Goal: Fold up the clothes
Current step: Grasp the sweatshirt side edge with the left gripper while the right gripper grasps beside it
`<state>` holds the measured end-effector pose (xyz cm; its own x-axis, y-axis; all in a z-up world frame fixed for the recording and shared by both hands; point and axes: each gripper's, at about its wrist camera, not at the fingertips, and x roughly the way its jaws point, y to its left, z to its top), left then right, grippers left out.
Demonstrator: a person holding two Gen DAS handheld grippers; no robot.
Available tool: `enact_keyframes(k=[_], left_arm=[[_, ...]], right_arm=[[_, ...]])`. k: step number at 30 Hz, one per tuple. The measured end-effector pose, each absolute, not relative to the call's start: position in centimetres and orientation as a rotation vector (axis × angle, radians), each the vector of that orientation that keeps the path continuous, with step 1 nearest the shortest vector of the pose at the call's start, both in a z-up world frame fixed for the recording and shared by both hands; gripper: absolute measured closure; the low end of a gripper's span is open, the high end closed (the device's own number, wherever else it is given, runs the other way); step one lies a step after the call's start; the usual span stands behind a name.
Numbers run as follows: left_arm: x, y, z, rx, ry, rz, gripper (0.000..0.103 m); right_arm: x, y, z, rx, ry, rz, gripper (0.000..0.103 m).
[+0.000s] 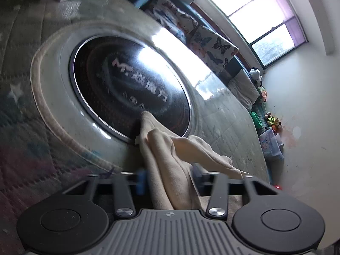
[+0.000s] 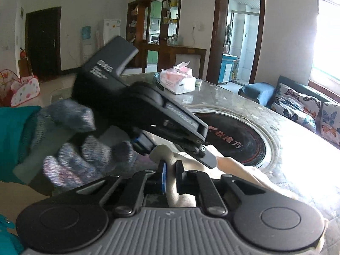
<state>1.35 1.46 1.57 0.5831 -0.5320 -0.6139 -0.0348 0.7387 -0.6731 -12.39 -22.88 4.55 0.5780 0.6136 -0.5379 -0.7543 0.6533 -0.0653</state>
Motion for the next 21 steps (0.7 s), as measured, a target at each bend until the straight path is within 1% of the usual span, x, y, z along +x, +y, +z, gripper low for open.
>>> enact_keyframes(k=[1, 2, 5, 9, 19, 21], left_arm=[[1.4, 1.4, 1.4, -0.71, 0.924, -0.322, 0.077], [1.4, 1.4, 1.2, -0.712, 0.925, -0.322, 0.081], [1.2, 1.4, 1.3, -0.691, 0.919, -0.322, 0.084], [1.1, 1.4, 1.4, -0.679, 0.915, -0.322, 0.085], [0.9, 0.8, 1.5, -0.65, 0.901, -0.321, 0.085], [0.8, 0.8, 1.5, -0.644, 0.9, -0.321, 0.085]], right_arm=[[-12.5, -22.9, 4.5, -0.304, 0.508, 0.817, 0.096], [-12.6, -23.0, 4.4, -0.304, 0.511, 0.819, 0.096], [-12.7, -23.4, 4.1, -0.291, 0.523, 0.82, 0.093], [-12.3, -25.7, 4.3, -0.209, 0.537, 0.776, 0.088], [-7.5, -35.0, 2.5, -0.08, 0.63, 0.39, 0.087], [-6.8, -36.8, 1.9, -0.047, 0.649, 0.332, 0.085]])
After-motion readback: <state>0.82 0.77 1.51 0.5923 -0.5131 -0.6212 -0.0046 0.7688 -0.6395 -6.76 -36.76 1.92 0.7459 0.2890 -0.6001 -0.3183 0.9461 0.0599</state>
